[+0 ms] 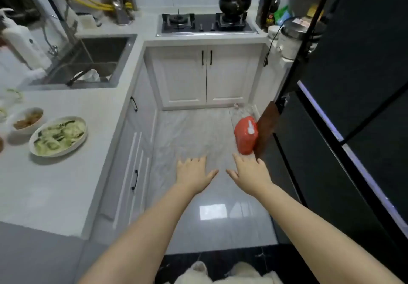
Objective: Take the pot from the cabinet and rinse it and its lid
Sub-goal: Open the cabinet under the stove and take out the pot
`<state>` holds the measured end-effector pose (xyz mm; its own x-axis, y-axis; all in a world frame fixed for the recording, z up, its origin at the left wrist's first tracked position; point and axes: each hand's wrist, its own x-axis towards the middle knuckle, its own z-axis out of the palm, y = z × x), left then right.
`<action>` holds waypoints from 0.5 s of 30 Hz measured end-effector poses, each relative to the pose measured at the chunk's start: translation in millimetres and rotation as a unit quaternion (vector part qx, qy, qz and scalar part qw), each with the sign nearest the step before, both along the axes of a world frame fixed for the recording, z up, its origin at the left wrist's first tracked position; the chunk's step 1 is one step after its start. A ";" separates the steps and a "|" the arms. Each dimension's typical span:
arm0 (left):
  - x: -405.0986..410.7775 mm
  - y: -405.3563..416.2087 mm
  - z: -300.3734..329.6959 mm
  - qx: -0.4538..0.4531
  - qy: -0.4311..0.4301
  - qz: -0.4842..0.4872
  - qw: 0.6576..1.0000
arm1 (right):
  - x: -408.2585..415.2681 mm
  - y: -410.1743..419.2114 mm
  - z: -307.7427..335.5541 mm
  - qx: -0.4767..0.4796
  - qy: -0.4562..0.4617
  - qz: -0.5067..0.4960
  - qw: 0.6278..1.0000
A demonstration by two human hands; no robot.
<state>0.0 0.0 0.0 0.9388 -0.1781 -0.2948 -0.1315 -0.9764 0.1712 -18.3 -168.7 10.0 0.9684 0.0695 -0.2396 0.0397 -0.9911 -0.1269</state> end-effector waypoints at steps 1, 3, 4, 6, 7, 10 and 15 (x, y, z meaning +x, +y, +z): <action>1.1 0.0 -3.7 0.004 0.016 0.001 1.000 | 0.8 0.2 -3.4 0.003 0.016 -0.010 1.000; 3.3 -0.7 -17.6 0.009 0.029 -0.001 1.000 | 3.2 -1.5 -17.6 0.001 0.031 -0.014 0.999; 3.5 0.6 -24.0 0.008 0.034 -0.002 0.999 | 3.7 -3.6 -24.9 -0.003 0.041 -0.015 0.999; 5.8 0.0 -34.8 0.010 0.057 -0.007 0.998 | 8.8 -5.3 -39.3 -0.010 0.064 -0.014 0.998; 8.1 0.3 -40.4 0.012 0.063 -0.008 0.998 | 12.5 -6.6 -46.2 -0.012 0.071 -0.012 0.997; 18.8 -0.3 -54.5 0.024 0.077 -0.004 0.997 | 25.7 -12.1 -61.4 -0.021 0.093 0.006 0.995; 45.3 -13.0 -68.1 0.026 0.108 0.019 0.994 | 56.8 -28.1 -77.4 -0.010 0.127 0.027 0.991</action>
